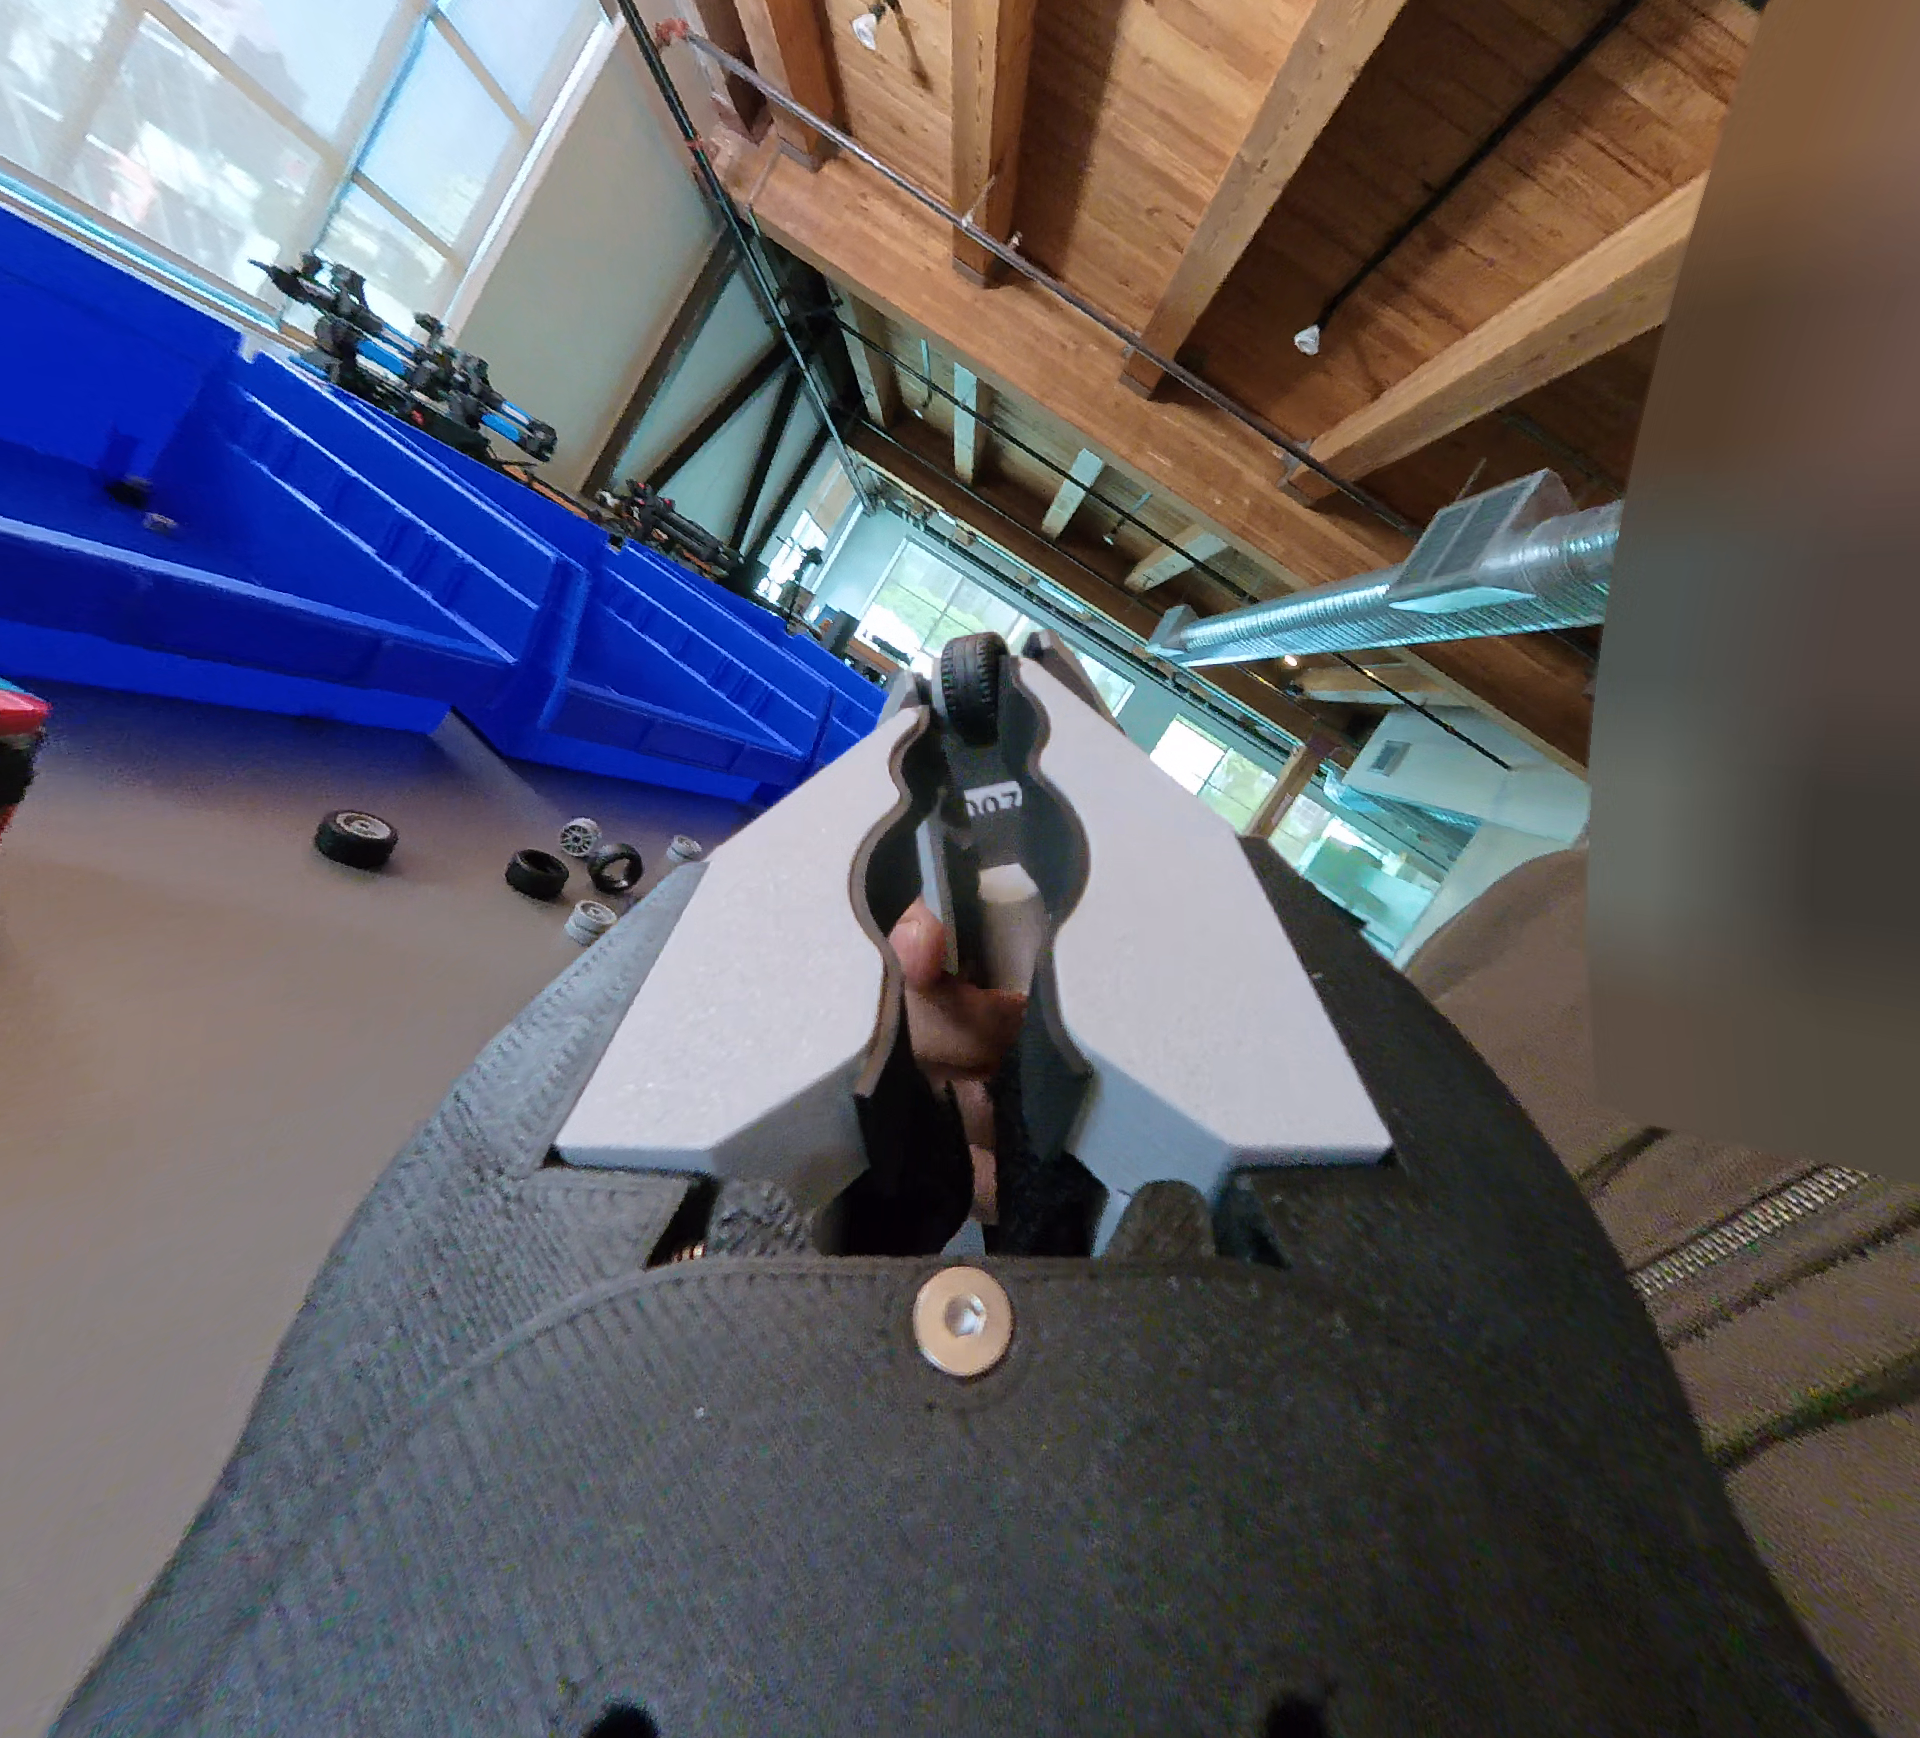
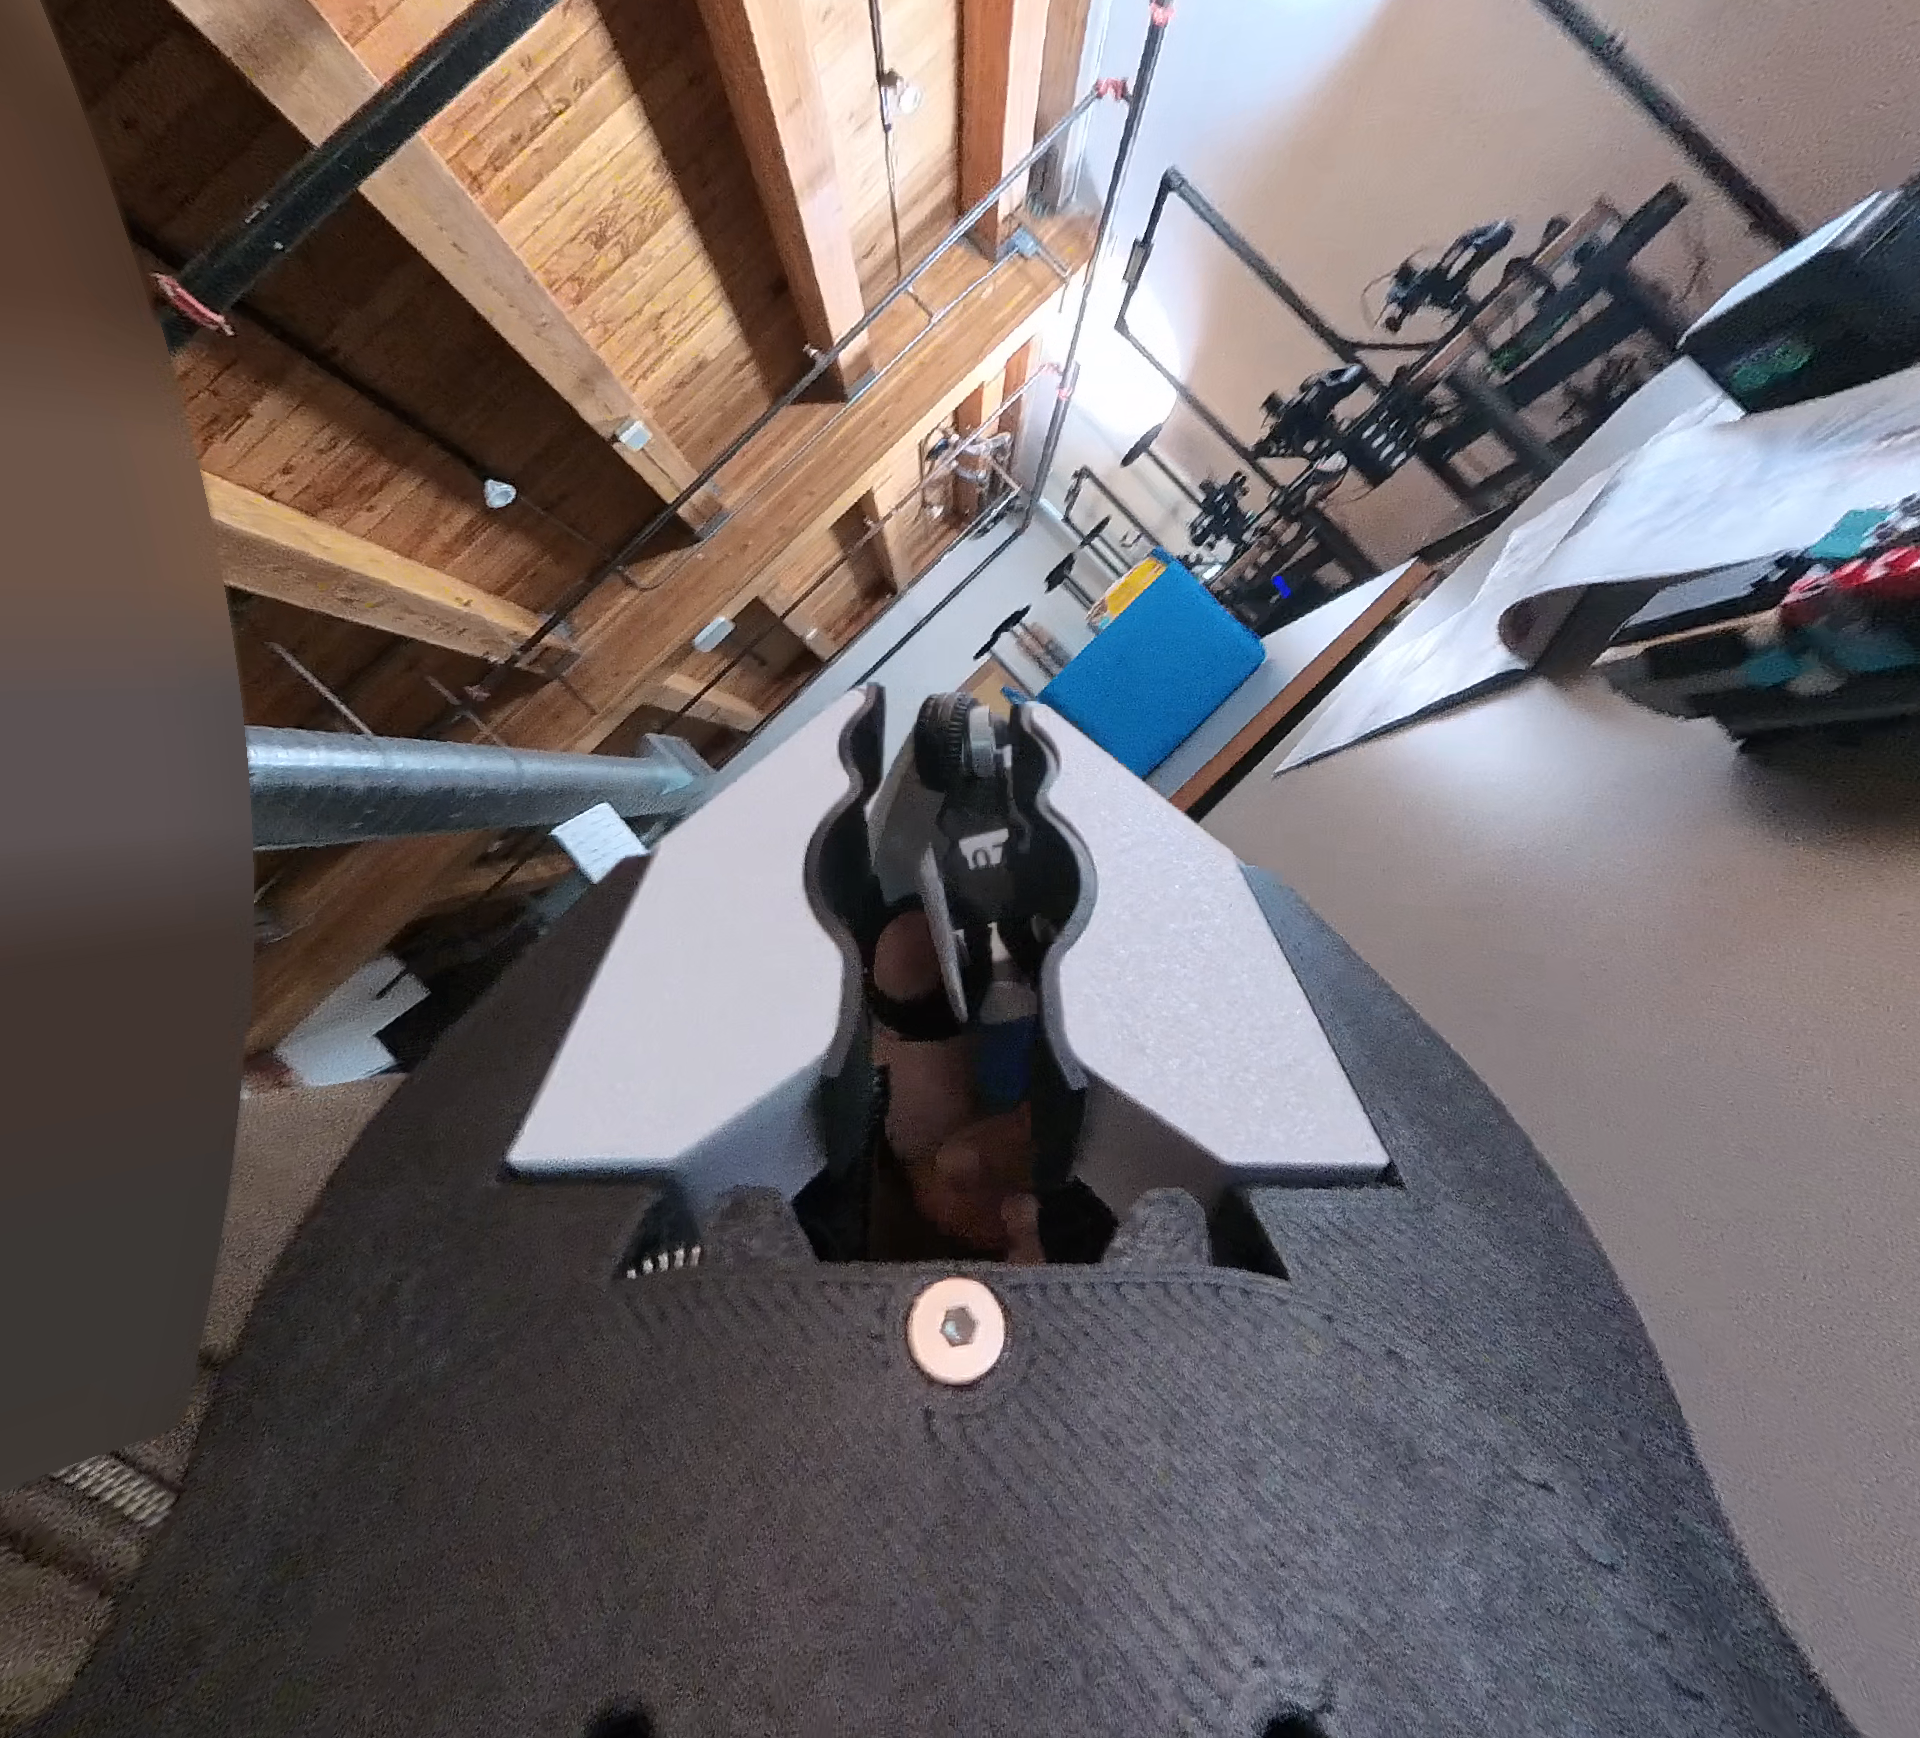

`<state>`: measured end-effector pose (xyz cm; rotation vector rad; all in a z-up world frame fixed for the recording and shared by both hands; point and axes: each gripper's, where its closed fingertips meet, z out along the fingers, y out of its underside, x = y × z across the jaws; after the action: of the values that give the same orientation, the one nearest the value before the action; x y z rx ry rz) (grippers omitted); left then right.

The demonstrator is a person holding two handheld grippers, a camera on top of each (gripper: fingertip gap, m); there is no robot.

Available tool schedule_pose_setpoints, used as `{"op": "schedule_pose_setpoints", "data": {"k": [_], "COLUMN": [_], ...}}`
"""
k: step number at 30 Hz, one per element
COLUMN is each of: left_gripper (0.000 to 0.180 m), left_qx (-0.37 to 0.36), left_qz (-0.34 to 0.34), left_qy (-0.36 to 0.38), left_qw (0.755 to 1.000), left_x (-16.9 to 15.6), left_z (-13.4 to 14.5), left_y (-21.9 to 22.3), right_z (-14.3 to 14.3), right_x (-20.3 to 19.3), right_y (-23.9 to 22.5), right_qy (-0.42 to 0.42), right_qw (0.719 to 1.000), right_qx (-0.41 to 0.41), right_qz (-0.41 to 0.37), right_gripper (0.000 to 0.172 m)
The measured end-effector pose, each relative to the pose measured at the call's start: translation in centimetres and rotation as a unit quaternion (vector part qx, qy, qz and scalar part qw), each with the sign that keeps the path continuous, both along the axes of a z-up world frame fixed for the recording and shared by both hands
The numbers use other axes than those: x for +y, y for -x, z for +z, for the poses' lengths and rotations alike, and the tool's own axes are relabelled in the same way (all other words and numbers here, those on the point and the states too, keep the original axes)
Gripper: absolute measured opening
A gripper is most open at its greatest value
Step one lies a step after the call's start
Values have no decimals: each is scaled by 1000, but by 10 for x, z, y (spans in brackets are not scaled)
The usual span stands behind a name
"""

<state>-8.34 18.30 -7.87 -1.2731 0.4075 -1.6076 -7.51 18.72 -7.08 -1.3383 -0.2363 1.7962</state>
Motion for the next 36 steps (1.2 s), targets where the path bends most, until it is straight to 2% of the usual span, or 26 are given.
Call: {"op": "schedule_pose_setpoints", "data": {"k": [5,10,17,21,24,30,36], "left_gripper": [11,11,11,14,14,13,13], "left_qx": [5,21,-9,-47,-71,-61,-65], "left_qz": [34,42,25,6,-8,6,38], "left_qy": [-12,-33,-23,5,21,18,-3], "left_qw": [999,998,999,999,997,998,997], "left_x": [3,-3,-7,-6,-6,-4,-5], "left_z": [2,2,6,8,8,6,10], "left_y": [3,-3,-7,-7,-6,-7,-6], "right_z": [-5,-8,-2,1,2,0,0], "right_x": [-5,-7,-11,-13,-13,-13,-10], "right_y": [4,9,4,2,2,1,-4], "right_qy": [-43,-60,-93,-84,-79,-86,-120], "right_qw": [997,993,990,994,995,994,984], "right_qx": [-62,-88,-67,-28,-18,-28,-59], "right_qz": [-36,-54,-81,-66,-57,-65,-115], "right_gripper": [26,23,16,7,7,7,30]}}
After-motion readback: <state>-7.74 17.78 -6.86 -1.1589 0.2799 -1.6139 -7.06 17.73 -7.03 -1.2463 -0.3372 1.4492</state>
